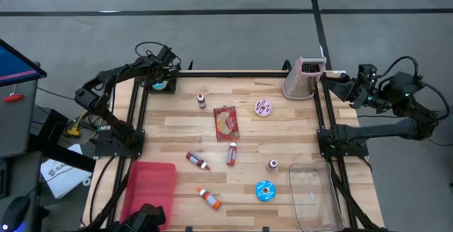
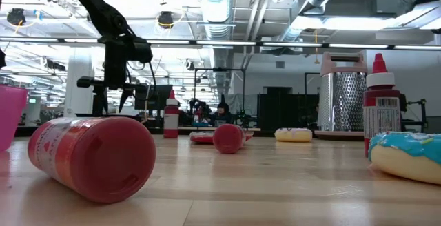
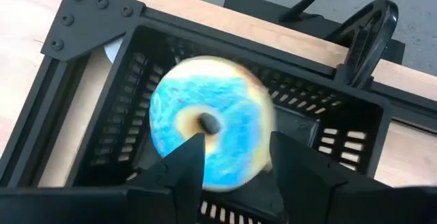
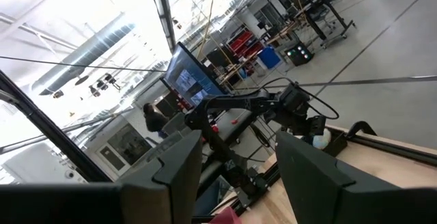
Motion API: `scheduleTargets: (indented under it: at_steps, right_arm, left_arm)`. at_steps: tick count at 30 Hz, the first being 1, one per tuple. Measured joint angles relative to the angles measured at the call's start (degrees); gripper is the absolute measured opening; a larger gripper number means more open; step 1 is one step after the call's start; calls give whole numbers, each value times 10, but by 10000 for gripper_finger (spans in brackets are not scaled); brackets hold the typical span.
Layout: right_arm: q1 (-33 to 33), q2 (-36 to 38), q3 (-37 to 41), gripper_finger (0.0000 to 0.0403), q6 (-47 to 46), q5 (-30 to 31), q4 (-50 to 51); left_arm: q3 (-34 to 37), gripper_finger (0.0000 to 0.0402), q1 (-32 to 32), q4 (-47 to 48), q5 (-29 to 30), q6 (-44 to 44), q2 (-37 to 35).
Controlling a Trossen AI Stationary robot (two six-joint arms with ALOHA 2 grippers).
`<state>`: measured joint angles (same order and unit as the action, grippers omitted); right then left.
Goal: Pick & Place Food Item
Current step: Put the top blue donut into the black bin, then put the purple donut into the black bin
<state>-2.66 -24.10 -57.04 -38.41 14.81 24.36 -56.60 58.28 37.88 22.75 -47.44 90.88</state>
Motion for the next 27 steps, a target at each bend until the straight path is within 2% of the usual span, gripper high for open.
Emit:
scheduleTargets:
  at_steps: [13,21,27]
  right_arm:
    - [0,0,0,179,-1,-2,0]
    - [0,0,0,179,2,-1,0]
    - [0,0,0,179,2,0,-2]
  left_arm:
    - [0,163,0,-14,12,3,-6]
    - [0,163,-12,-46,-37,65,-6]
    - [0,163,-18,-46,-17,52,-7]
